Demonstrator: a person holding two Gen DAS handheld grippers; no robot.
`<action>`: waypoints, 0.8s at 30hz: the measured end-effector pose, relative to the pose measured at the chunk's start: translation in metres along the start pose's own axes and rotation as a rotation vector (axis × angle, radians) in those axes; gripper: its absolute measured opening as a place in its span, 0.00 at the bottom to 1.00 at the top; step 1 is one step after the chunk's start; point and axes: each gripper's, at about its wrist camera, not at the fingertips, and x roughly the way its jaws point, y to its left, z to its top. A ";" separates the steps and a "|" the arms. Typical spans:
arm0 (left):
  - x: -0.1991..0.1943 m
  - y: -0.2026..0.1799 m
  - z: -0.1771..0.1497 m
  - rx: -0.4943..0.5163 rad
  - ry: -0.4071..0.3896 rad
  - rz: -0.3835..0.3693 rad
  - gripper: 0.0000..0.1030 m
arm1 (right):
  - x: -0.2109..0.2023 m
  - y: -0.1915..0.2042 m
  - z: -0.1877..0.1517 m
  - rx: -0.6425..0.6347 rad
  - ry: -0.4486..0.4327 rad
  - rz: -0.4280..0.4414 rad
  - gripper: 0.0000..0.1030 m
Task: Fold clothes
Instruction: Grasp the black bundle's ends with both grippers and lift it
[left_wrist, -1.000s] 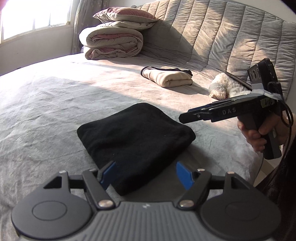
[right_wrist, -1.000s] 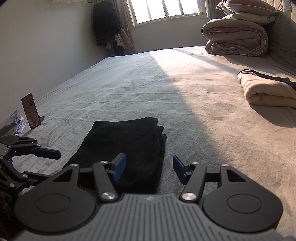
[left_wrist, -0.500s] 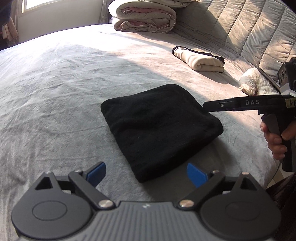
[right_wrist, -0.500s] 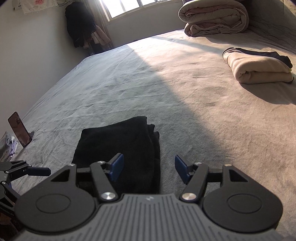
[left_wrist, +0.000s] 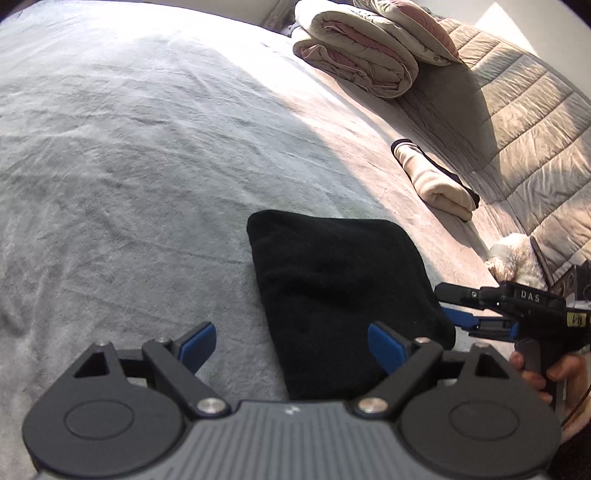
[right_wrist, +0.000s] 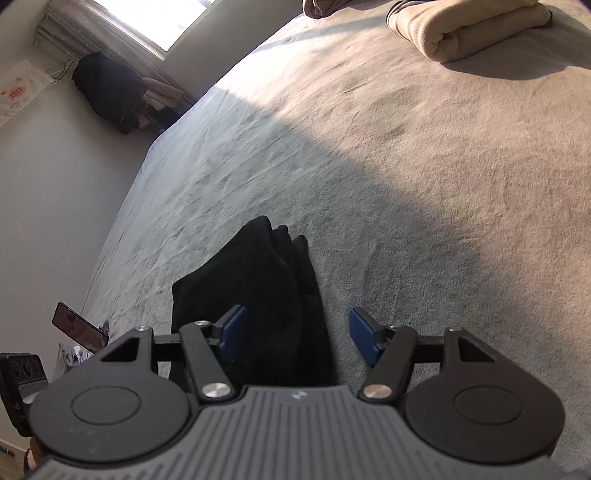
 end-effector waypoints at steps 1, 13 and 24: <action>0.005 0.003 0.001 -0.035 0.003 -0.014 0.80 | 0.001 -0.004 0.001 0.032 0.006 0.012 0.64; 0.045 0.022 0.010 -0.279 -0.078 -0.151 0.72 | 0.021 -0.023 0.012 0.220 0.021 0.118 0.56; 0.065 0.032 0.013 -0.388 -0.138 -0.215 0.37 | 0.042 -0.010 0.015 0.238 0.017 0.157 0.46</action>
